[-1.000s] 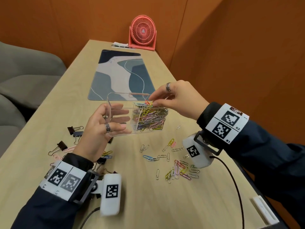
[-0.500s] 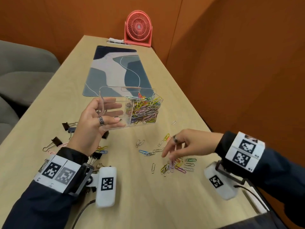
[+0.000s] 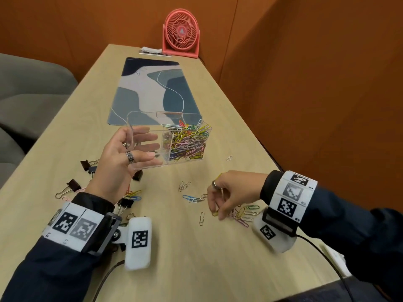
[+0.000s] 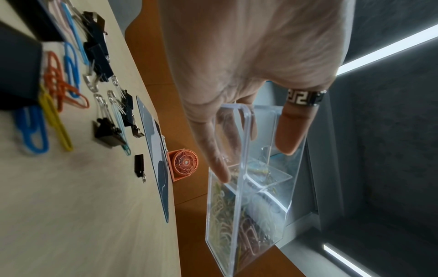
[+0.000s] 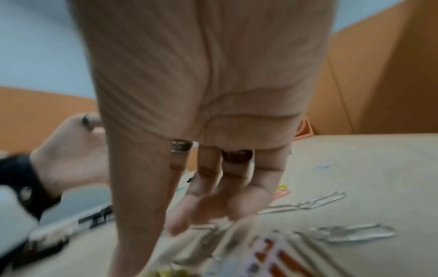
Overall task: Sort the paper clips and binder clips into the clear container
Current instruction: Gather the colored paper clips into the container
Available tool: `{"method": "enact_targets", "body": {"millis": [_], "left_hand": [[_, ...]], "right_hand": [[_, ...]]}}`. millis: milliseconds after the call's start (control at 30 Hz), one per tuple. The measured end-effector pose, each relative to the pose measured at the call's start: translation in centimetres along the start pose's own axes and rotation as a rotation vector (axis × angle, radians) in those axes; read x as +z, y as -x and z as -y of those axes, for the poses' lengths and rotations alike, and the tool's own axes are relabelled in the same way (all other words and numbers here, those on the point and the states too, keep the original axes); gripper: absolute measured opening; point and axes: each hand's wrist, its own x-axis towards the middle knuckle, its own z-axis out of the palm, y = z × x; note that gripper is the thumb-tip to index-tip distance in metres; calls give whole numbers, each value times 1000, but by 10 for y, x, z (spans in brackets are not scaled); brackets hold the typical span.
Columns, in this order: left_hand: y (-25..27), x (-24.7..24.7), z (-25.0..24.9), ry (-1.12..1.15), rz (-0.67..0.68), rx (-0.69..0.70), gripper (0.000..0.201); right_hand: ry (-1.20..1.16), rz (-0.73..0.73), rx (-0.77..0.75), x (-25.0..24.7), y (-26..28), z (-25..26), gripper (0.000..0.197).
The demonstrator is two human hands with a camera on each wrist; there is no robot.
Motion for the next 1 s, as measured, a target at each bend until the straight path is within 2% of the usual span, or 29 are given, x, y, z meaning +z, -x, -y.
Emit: {"method": "enact_targets", "body": {"millis": [67,167,233,367,433,500,567,667,800,833,900,967,1000], "left_hand": [[0,0,1,1,0,-3,48],[0,-1,1,1,-3,-4,48],[0,0,0,6,-4,-1,47],[0,0,0,11,-7,-5,47],[-1,0,0,10,-7,-5,47],[-1,-1,0,14,-10,-5,47],[-1,-2,0,17,-14,-6,47],[-1,-2,-1,16,-18,-3,47],[-1,-2,-1,22,-21,-5,47],[-1,-2,-1,22,-20,-6,47],[-1,-1,0,15,-19,-6,48],[-1,0,1,4,-17,-8,48],[-1,0,1,0,-16,-9,48]], "right_hand": [[-50,-43,-53,-4,-1,4,19],[-50,30,-124,4,-5,17,19],[-4,62,-108,12,-11,18,16],[46,-40,-57,1,-18,14,11],[53,-124,-79,-8,-21,15,18],[133,-155,-126,-12,-26,19,35],[249,-75,-154,-10,-30,23,48],[386,43,-125,-5,-27,19,52],[331,107,-24,-7,-2,4,48],[258,82,1,-10,5,-1,44],[113,-99,37,-22,12,-11,34],[84,-312,124,-37,11,-26,31],[111,-361,183,-43,7,-34,32]]}}
